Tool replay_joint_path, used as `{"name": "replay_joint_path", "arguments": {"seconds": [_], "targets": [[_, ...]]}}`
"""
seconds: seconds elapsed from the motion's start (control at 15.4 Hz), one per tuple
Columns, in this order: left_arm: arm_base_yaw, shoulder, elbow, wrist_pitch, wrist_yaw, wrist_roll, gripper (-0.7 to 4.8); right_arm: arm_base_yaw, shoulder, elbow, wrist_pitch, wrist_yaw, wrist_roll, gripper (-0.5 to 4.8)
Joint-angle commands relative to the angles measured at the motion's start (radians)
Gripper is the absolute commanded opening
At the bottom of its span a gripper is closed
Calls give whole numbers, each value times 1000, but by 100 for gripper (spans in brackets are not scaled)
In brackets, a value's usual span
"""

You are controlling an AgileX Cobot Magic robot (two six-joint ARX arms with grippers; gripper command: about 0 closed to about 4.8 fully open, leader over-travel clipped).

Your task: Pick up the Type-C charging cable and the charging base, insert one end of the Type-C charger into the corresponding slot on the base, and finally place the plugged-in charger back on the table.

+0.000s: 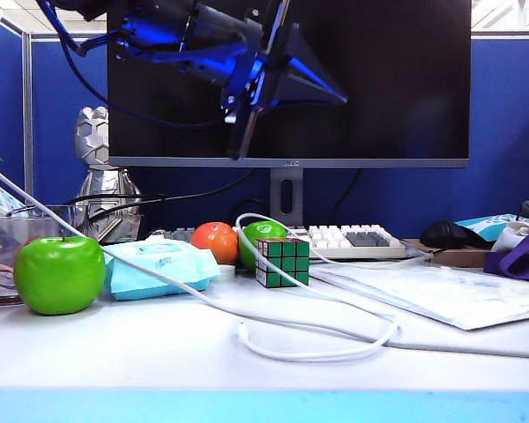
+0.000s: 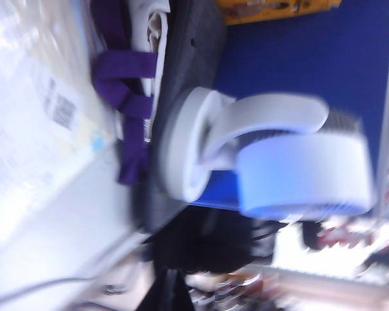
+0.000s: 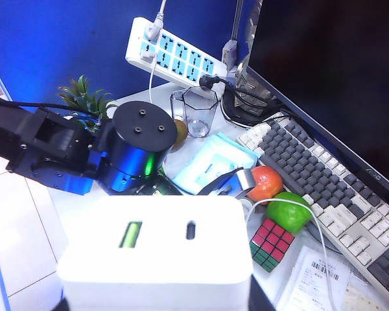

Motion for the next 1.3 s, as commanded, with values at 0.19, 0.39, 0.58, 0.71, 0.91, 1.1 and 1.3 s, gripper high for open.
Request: {"name": "replay_joint_path", "arguments": {"seconds": [0.19,0.39,0.58,0.71,0.91,1.1,1.3], "targets": [[0,-4,2,-292,355,746,-4,2,-6,6,24,-3,0,-1],[12,-4,2,-644,291,1263,30,2,-11,6,11,-3,0,-1],[15,-4,2,-828,12,1535,31,2,-13,6,10,-3,0,-1],[14,-4,2,-923,-129,1711,59,2,-13,6,10,-3,0,-1],[13,-4,2,-948,-195,1794,289,2,-13,6,10,-3,0,-1],[-14,-3,2,-887,-201,1902,333,2,-13,6,10,-3,0,-1],[-56,33,-1,-897,-200,2171,471,2,-13,6,9,-3,0,-1]]}}
